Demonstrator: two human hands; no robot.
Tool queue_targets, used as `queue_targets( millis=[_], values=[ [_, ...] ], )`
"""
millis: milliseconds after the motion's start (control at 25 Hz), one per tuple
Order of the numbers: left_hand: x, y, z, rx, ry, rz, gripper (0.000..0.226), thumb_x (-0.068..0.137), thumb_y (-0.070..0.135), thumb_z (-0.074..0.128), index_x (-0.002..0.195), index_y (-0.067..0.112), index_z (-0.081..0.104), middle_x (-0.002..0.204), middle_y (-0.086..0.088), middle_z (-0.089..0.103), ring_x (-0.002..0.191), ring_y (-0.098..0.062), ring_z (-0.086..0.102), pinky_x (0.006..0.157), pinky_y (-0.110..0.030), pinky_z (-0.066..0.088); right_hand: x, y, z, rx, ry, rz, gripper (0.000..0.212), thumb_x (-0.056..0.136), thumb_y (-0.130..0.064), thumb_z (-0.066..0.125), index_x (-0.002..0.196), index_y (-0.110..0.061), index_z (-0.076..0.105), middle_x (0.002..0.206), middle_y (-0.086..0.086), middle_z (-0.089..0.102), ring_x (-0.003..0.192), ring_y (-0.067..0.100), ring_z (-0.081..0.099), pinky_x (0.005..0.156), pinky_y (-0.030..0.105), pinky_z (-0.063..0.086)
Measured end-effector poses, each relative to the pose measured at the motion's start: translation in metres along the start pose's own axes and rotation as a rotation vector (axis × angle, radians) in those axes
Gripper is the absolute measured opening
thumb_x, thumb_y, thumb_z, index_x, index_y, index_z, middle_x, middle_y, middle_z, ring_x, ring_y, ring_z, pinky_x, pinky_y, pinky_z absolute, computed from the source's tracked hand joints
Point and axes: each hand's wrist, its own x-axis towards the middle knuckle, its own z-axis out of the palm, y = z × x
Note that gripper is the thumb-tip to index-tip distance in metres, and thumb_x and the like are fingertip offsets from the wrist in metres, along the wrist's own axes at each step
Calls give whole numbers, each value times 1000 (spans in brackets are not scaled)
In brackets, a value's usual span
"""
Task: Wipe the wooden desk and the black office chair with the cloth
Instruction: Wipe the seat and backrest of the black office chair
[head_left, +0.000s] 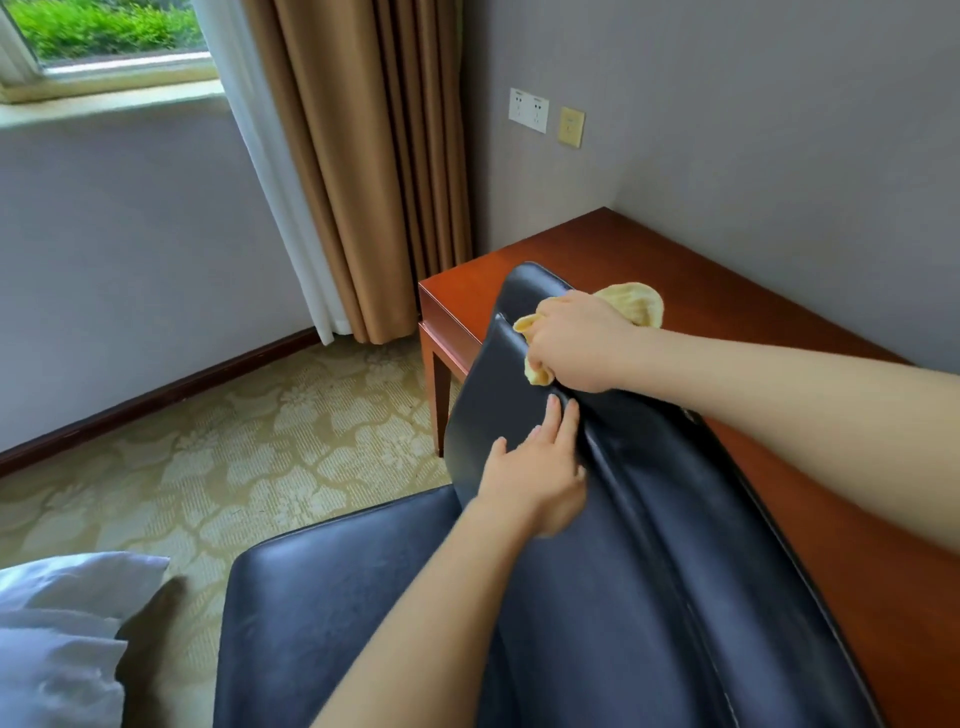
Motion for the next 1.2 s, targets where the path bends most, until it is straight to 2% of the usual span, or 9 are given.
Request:
queue_targets(
  millis=[200, 360, 480, 560, 640, 760, 920, 1080, 1200],
  values=[
    [-5, 1, 4, -69, 72, -43, 67, 96, 23, 30, 150, 33, -9, 158, 11, -12, 140, -21, 30, 114, -48, 20, -105, -12, 12, 271, 149, 12, 33, 88, -15, 44, 102, -35, 65, 113, -17, 59, 102, 15, 45, 84, 30, 37],
    [-8, 12, 16, -169, 200, -97, 54, 102, 33, 25, 152, 29, 5, 160, 8, -3, 141, -25, 28, 115, -42, 20, -170, -44, 15, 280, 151, 19, 37, 87, -15, 37, 105, -33, 64, 112, -17, 58, 106, 17, 43, 88, 33, 35],
    [-19, 31, 30, -393, 345, -22, 53, 102, 36, 30, 151, 28, 13, 160, 7, 1, 142, -16, 21, 110, -26, 17, -211, -71, 20, 282, 220, 1, 47, 85, -12, 27, 98, -28, 68, 102, -11, 61, 105, 21, 49, 90, 36, 39],
    [-27, 50, 30, -496, 455, 101, 50, 101, 34, 37, 149, 29, 23, 159, 9, 6, 142, -7, 17, 107, -18, 14, -236, -91, 20, 250, 315, 42, 51, 80, -10, 24, 81, -27, 73, 86, -11, 65, 94, 20, 59, 88, 35, 47],
    [-33, 64, 25, -455, 487, 262, 44, 100, 30, 44, 144, 27, 38, 158, 9, 13, 144, -6, 11, 114, -26, 12, -257, -109, 23, 256, 357, 35, 47, 79, -9, 29, 66, -26, 71, 71, -12, 62, 81, 16, 61, 88, 30, 49],
    [-43, 80, 26, -170, 389, 426, 36, 97, 35, 48, 132, 30, 53, 155, 10, 24, 146, -10, 6, 117, -44, -1, -288, -123, 28, 264, 374, -33, 41, 80, -9, 34, 69, -24, 71, 73, -8, 61, 81, 18, 60, 90, 33, 49],
    [-53, 87, 34, -32, 317, 421, 38, 98, 39, 42, 136, 37, 46, 156, 15, 20, 146, -9, -2, 115, -50, -5, -308, -123, 33, 282, 370, -66, 26, 75, -10, 48, 75, -21, 72, 79, -4, 66, 86, 22, 61, 95, 36, 46],
    [-50, 86, 25, 117, 265, 375, 40, 102, 37, 29, 141, 44, 35, 156, 21, 12, 145, -7, -5, 113, -54, -7, -296, -114, 30, 294, 425, -22, 18, 74, -8, 55, 72, -18, 70, 77, -2, 64, 83, 24, 61, 86, 35, 50],
    [-44, 84, 19, 193, 219, 366, 47, 101, 24, 31, 143, 45, 29, 157, 20, 7, 146, -9, -6, 111, -58, -7, -264, -94, 24, 303, 334, 142, 29, 90, -10, 41, 96, -17, 69, 100, -1, 64, 104, 25, 55, 91, 38, 42]
  ],
)
